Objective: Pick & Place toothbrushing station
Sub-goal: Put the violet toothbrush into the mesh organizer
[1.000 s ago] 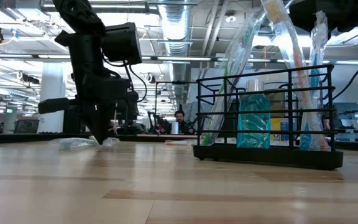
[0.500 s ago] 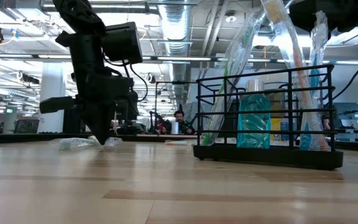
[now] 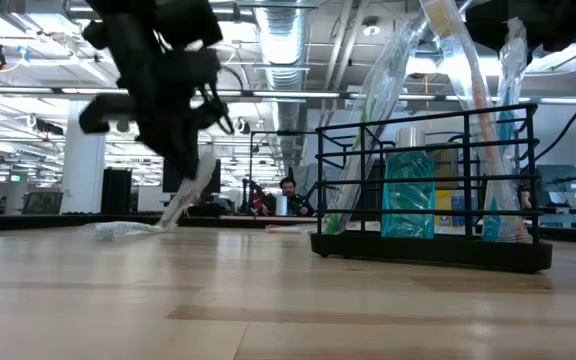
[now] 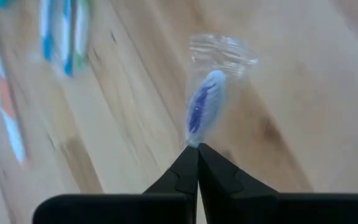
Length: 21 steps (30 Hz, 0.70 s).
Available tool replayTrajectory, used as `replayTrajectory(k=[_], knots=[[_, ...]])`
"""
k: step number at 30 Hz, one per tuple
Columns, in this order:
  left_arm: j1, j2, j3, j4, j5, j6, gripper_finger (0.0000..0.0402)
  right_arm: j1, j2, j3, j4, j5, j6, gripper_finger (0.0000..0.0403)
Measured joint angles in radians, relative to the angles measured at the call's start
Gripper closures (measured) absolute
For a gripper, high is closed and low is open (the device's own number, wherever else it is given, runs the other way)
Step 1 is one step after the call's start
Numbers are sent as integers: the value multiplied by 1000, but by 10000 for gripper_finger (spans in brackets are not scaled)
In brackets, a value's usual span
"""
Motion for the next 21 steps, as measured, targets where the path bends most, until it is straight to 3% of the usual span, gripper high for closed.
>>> replayTrajectory(k=[10, 21], knots=[[-1, -132, 0, 74, 49, -91, 401, 0, 0, 0, 0, 0, 0, 305], [-4, -158, 0, 182, 110, -198, 401, 0, 0, 0, 3, 0, 0, 305]])
